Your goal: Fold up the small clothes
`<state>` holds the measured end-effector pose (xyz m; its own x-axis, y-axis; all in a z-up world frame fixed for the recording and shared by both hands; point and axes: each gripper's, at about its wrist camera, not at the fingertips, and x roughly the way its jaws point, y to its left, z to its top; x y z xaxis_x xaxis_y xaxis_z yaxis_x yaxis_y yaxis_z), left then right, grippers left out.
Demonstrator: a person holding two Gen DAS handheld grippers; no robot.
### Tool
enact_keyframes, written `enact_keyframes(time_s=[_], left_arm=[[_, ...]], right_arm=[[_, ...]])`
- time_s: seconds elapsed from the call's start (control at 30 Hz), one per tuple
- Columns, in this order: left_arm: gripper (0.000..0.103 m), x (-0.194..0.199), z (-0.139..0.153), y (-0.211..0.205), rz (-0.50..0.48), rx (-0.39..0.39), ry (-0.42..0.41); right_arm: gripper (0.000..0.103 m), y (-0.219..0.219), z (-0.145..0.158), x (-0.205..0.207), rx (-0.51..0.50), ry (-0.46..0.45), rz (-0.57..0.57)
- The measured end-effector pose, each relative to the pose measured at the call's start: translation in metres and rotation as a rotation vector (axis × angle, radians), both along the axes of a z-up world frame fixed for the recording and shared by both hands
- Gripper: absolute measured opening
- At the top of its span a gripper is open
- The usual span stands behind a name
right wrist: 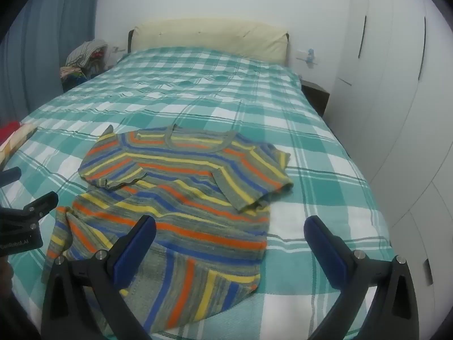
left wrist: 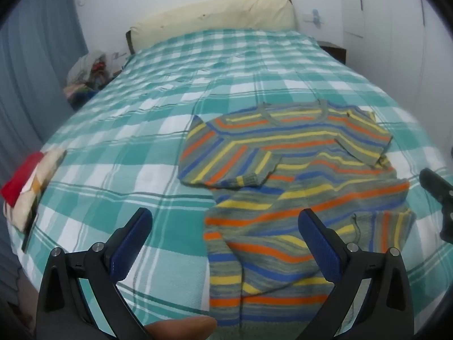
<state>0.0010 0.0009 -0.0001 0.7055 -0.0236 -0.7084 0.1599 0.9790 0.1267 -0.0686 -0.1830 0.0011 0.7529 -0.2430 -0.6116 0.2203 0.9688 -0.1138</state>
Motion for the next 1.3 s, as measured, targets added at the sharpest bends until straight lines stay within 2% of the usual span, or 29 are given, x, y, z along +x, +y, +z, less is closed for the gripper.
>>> enact_keyframes(time_s=[0.27,0.3,0.33,0.37,1.3], left_arm=[[0.103,0.019,0.002,0.026,-0.006,-0.081,0.028],[0.103,0.006,-0.004,0.028,-0.024,-0.072,0.029],[0.103,0.0,-0.005,0.009,-0.021,-0.014,0.006],[0.103,0.0,-0.006,-0.002,-0.022,0.007,0.007],[0.103,0.009,-0.015,0.003,0.01,0.05,0.039]], right_arm=[[0.103,0.002,-0.006,-0.001,-0.004,0.017,0.006],[0.103,0.001,-0.005,-0.002,-0.004,0.018,0.006],[0.103,0.0,-0.003,-0.002,-0.004,0.018,0.006],[0.103,-0.002,-0.002,-0.003,-0.004,0.018,0.005],[0.103,0.001,-0.01,0.003,-0.07,0.042,-0.018]])
